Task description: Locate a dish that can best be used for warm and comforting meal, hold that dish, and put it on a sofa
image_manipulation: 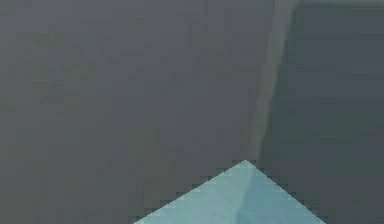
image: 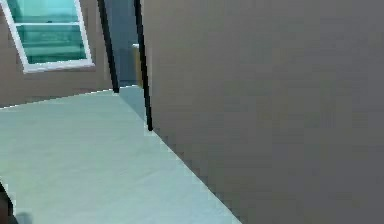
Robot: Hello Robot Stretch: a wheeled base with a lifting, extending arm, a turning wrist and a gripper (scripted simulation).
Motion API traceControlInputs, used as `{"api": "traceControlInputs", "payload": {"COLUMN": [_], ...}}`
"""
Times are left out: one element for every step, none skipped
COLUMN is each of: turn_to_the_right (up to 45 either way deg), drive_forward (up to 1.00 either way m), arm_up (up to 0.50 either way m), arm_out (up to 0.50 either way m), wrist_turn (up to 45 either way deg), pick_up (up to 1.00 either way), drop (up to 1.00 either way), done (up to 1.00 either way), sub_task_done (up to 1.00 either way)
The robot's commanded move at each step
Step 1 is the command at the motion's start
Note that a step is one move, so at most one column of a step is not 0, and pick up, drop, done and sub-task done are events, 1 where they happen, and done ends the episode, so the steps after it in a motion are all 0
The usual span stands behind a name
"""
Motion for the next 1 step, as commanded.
{"api": "traceControlInputs", "payload": {"turn_to_the_right": [-45.0], "drive_forward": [0.00], "arm_up": [0.00], "arm_out": [0.00], "wrist_turn": [0.0], "pick_up": [0.00], "drop": [0.00], "done": [0.00], "sub_task_done": [0.00]}}
